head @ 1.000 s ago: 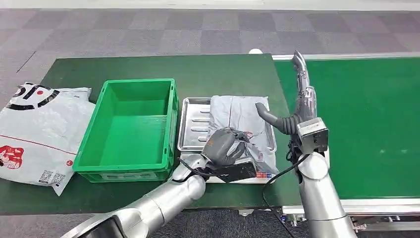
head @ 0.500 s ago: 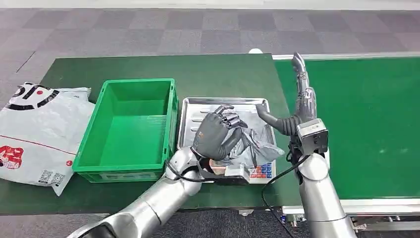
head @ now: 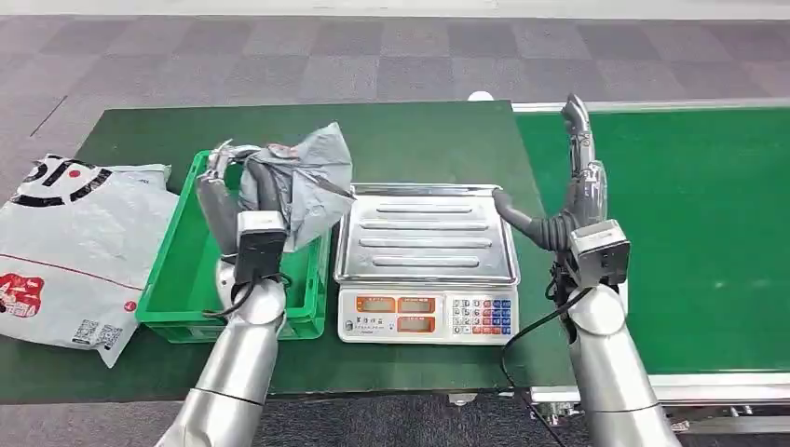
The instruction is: Moved the parcel from conveyor to table for the left to box.
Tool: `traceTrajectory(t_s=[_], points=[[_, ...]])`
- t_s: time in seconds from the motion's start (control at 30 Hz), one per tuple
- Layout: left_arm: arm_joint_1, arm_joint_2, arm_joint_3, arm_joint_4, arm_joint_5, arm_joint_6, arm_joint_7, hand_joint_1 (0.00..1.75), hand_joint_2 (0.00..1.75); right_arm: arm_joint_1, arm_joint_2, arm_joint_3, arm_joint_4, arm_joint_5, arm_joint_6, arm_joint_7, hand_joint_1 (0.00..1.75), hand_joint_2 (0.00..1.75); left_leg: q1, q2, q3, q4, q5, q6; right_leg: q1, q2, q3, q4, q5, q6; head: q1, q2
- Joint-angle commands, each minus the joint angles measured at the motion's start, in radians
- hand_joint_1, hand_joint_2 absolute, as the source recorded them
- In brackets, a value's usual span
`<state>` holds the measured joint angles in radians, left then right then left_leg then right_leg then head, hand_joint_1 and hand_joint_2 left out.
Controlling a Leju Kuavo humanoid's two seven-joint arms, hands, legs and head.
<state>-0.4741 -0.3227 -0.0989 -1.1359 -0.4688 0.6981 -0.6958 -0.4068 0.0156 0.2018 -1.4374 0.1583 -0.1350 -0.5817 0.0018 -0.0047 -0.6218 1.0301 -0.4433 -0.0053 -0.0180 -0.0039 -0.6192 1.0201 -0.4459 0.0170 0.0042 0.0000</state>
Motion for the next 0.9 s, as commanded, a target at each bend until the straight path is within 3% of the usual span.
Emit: traceTrajectory(t_s=[0.03, 0.23, 0.33, 0.43, 0.53, 0.57, 0.6, 0.63, 0.73, 0.77, 0.8, 0.83, 0.9], points=[[0.008, 0.020, 0.157, -0.076, -0.024, 0.000, -0.002, 1.75, 1.75, -0.059, -0.020, 0.030, 0.092, -0.006, -0.009, -0.001, 0.00, 1.75, 0.001, 0.005, 0.004, -0.002, -0.001, 0.000, 0.001, 0.004, 0.003, -0.003, 0.000, -0.001, 0.000, 0.000], [-0.023, 0.027, 0.247, -0.064, -0.080, 0.000, -0.002, 1.75, 1.75, -0.061, -0.016, 0.034, 0.090, -0.009, -0.014, -0.003, 0.00, 1.75, 0.000, 0.002, 0.002, -0.001, -0.001, 0.000, 0.001, 0.002, 0.002, -0.002, 0.001, -0.001, 0.000, 0.000], [-0.085, 0.017, 0.402, -0.016, -0.228, 0.000, -0.002, 1.75, 1.75, -0.064, -0.009, 0.037, 0.084, -0.008, -0.019, -0.002, 0.00, 1.75, 0.001, 0.004, 0.003, -0.002, 0.000, 0.000, 0.001, 0.003, 0.002, -0.002, 0.001, -0.002, 0.000, 0.000], [-0.103, 0.041, 0.430, 0.032, -0.204, 0.000, -0.002, 1.75, 1.75, -0.061, -0.007, 0.034, 0.074, -0.007, -0.023, 0.000, 0.00, 1.75, 0.001, 0.004, 0.003, -0.002, 0.000, -0.001, 0.002, 0.003, 0.003, -0.003, 0.002, -0.002, 0.000, 0.000], [-0.101, 0.056, 0.411, 0.068, -0.174, 0.000, -0.002, 1.75, 1.75, -0.061, -0.012, 0.037, 0.073, -0.007, -0.025, 0.001, 0.00, 1.75, 0.000, 0.002, 0.002, -0.002, 0.000, -0.001, 0.000, 0.001, 0.002, -0.001, 0.000, -0.001, 0.000, 0.000], [-0.149, 0.143, 0.408, 0.139, -0.117, -0.046, -0.002, 1.75, 1.75, -0.051, -0.044, 0.057, 0.076, -0.034, -0.045, -0.013, 0.00, 1.75, 0.001, 0.003, 0.003, -0.002, 0.000, -0.001, 0.001, 0.002, 0.003, -0.002, 0.001, -0.001, 0.000, 0.000], [-0.118, 0.180, 0.283, 0.165, -0.040, 0.000, 0.016, 1.75, 1.75, -0.068, -0.024, 0.053, 0.077, -0.021, -0.044, 0.014, 0.00, 1.75, 0.000, 0.001, 0.002, -0.001, 0.000, 0.000, 0.001, 0.001, 0.002, -0.001, 0.000, -0.001, 0.000, 0.000], [-0.114, 0.119, 0.314, 0.205, -0.119, 0.000, -0.002, 1.75, 1.75, -0.074, -0.024, 0.048, 0.084, -0.021, -0.043, 0.014, 0.00, 1.75, 0.001, 0.002, 0.003, -0.002, 0.000, -0.001, 0.001, 0.002, 0.003, -0.002, 0.001, -0.002, 0.000, 0.000], [-0.202, 0.157, 0.162, 0.564, -0.105, 0.000, 0.020, 1.75, 1.75, -0.089, -0.024, 0.035, 0.105, -0.021, -0.022, 0.002, 0.00, 1.75, 0.001, -0.003, 0.004, -0.003, 0.001, 0.000, 0.001, -0.004, 0.006, -0.004, 0.000, -0.001, 0.000, 0.000], [-0.220, 0.161, 0.141, 0.630, -0.133, 0.000, 0.085, 1.45, 1.75, -0.090, -0.022, 0.032, 0.105, -0.021, -0.018, 0.002, 0.00, 1.75, 0.000, -0.002, 0.004, -0.003, 0.001, 0.000, 0.000, -0.003, 0.003, -0.002, 0.000, -0.001, 0.000, 0.000], [-0.219, 0.161, 0.147, 0.649, -0.151, 0.000, 0.128, 0.10, 1.75, -0.092, -0.021, 0.030, 0.105, -0.018, -0.013, 0.003, 0.00, 1.75, 0.000, -0.004, 0.005, -0.004, 0.002, 0.000, 0.000, -0.004, 0.006, -0.004, 0.000, -0.002, 0.000, 0.000], [-0.210, 0.162, 0.167, 0.644, -0.162, 0.000, 0.139, 0.00, 1.75, -0.095, -0.021, 0.030, 0.105, -0.016, -0.008, 0.006, 0.00, 1.75, 0.000, -0.005, 0.003, -0.002, 0.001, 0.000, 0.000, -0.005, 0.003, -0.002, 0.000, -0.001, 0.000, 0.000], [-0.203, 0.161, 0.201, 0.644, -0.188, 0.000, 0.159, 0.00, 1.75, -0.097, -0.021, 0.032, 0.110, -0.012, -0.002, 0.013, 0.00, 1.75, 0.001, -0.001, 0.005, -0.003, 0.001, 0.000, 0.001, -0.003, 0.005, -0.004, 0.001, -0.001, 0.000, 0.000]])
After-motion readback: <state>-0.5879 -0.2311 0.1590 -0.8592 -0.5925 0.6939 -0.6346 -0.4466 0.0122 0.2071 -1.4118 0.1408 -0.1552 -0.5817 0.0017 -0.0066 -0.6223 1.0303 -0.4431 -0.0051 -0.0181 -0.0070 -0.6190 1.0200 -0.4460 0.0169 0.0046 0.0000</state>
